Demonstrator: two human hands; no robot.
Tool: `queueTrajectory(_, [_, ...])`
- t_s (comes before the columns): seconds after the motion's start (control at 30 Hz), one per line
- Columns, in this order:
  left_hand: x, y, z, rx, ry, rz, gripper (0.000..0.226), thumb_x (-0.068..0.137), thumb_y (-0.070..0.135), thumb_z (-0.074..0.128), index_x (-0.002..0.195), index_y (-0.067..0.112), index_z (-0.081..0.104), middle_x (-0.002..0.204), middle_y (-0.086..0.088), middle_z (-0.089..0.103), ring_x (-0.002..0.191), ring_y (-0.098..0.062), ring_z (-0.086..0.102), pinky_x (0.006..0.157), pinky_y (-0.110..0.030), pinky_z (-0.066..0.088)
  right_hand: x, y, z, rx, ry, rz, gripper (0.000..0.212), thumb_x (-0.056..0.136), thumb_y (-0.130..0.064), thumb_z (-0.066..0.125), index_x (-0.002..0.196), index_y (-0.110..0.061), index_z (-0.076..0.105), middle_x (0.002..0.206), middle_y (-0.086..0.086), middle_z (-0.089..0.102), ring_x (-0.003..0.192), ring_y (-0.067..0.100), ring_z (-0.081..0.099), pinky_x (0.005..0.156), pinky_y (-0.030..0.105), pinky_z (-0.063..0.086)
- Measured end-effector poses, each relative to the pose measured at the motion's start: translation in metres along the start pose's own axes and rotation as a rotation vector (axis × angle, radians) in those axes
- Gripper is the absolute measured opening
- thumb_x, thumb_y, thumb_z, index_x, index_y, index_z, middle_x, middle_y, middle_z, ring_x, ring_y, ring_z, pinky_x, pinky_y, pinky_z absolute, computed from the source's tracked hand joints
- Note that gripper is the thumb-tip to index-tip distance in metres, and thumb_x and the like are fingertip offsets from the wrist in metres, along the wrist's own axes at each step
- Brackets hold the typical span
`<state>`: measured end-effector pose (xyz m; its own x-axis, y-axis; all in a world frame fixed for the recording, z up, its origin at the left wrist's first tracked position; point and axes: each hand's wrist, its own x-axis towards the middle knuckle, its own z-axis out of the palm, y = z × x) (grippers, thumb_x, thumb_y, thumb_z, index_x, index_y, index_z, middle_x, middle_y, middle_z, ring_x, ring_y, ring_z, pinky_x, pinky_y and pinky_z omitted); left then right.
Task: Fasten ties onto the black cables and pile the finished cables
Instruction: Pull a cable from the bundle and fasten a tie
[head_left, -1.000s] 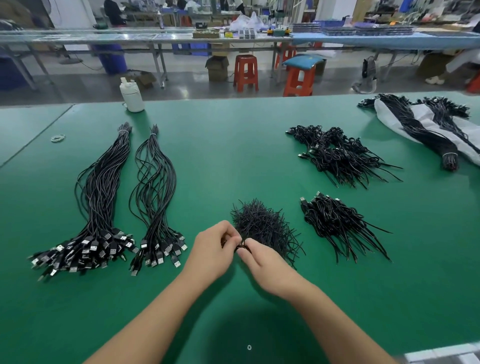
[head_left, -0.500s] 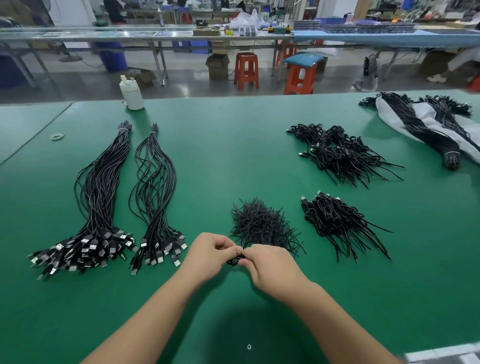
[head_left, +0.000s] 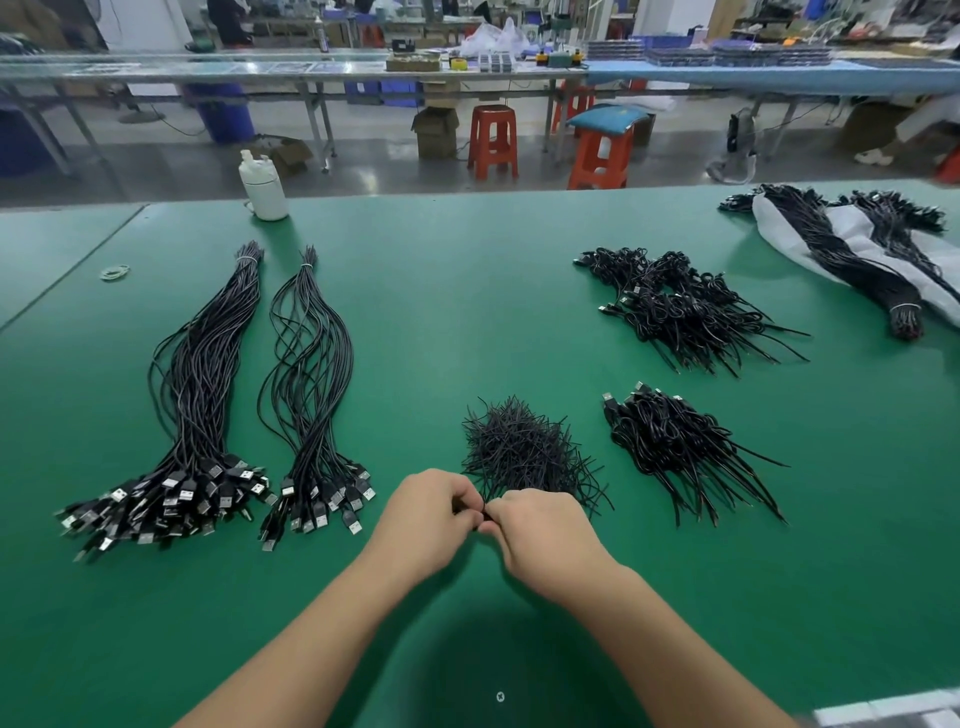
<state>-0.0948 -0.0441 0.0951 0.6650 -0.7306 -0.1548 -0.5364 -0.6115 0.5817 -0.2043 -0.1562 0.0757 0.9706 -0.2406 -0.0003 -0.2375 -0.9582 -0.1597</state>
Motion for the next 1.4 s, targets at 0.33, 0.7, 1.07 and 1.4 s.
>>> queueTrajectory(0.33, [-0.002, 0.001, 0.004, 0.171, 0.076, 0.027, 0.007, 0.086, 0.029, 0.062, 0.083, 0.030, 0.069, 0.089, 0.010, 0.072, 0.088, -0.015, 0.064, 0.074, -0.028, 0.051, 0.004, -0.002, 0.004, -0.057, -0.006, -0.015, 0.023, 0.104, -0.035, 0.043, 0.098, -0.020, 0.059, 0.099, 0.002, 0.065, 0.093, 0.028, 0.063, 0.064, 0.034, 0.031])
queueTrajectory(0.7, [0.003, -0.003, 0.002, 0.114, 0.056, 0.072, 0.019, 0.092, 0.019, 0.060, 0.077, 0.029, 0.054, 0.083, 0.007, 0.068, 0.079, -0.017, 0.060, 0.073, -0.029, 0.048, 0.003, 0.018, -0.002, -0.032, 0.321, -0.130, 0.029, 0.087, -0.039, 0.070, 0.111, -0.021, 0.070, 0.115, -0.001, 0.067, 0.115, 0.025, 0.058, 0.095, 0.040, 0.045])
queueTrajectory(1.07, [0.007, -0.004, -0.013, -0.877, -0.127, -0.148, 0.010, 0.091, 0.004, 0.066, 0.082, 0.008, 0.065, 0.057, 0.003, 0.060, 0.048, -0.005, 0.052, 0.046, -0.019, 0.037, 0.000, 0.013, -0.001, 0.398, 0.632, -0.085, 0.024, 0.087, -0.013, 0.074, 0.111, -0.010, 0.076, 0.115, 0.002, 0.073, 0.104, 0.016, 0.069, 0.098, 0.028, 0.051])
queueTrajectory(1.4, [0.004, 0.002, 0.001, -0.502, 0.211, 0.007, 0.017, 0.089, 0.009, 0.069, 0.076, 0.018, 0.065, 0.067, 0.010, 0.064, 0.061, -0.002, 0.050, 0.059, -0.014, 0.037, 0.008, -0.004, -0.003, 0.797, 0.433, 0.333, 0.011, 0.095, -0.023, 0.063, 0.085, -0.026, 0.067, 0.064, -0.020, 0.063, 0.061, 0.000, 0.059, 0.060, 0.008, 0.041])
